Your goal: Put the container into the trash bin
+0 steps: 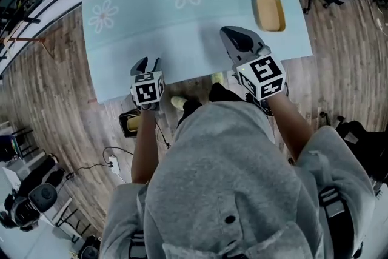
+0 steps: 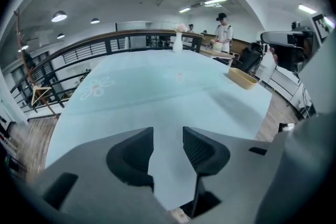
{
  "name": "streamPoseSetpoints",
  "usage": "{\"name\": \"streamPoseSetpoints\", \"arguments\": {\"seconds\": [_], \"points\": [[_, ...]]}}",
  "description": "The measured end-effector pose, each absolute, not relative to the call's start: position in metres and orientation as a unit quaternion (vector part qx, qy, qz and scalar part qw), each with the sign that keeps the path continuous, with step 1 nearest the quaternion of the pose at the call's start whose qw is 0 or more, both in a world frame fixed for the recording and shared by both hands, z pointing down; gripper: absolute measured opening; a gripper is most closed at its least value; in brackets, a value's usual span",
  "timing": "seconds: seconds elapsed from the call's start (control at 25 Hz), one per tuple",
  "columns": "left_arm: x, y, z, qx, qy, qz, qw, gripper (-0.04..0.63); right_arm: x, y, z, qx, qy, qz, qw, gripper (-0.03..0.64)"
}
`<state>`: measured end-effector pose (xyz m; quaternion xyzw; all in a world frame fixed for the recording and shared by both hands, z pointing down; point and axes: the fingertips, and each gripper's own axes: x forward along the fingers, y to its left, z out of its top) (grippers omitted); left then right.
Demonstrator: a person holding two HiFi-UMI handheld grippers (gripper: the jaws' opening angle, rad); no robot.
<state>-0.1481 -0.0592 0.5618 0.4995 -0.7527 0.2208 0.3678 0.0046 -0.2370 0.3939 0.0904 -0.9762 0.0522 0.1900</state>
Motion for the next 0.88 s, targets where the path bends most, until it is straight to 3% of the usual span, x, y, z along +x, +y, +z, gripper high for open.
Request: {"name": "streamPoseSetpoints", "arguments": {"seconds": [0.32, 0.88], "points": [[-0.081, -0.174, 0.558, 0.584, -0.690, 0.267, 0.334, 0.173, 0.093, -0.307, 0.402, 0.183, -0.963, 0.075, 0.183, 0.026], [0.110, -0.359, 0.547, 0.749, -0.528, 0.325, 0.235, 0.173, 0.230, -0.385, 0.410, 0.325, -0.926, 0.109, 0.160, 0.026]]}}
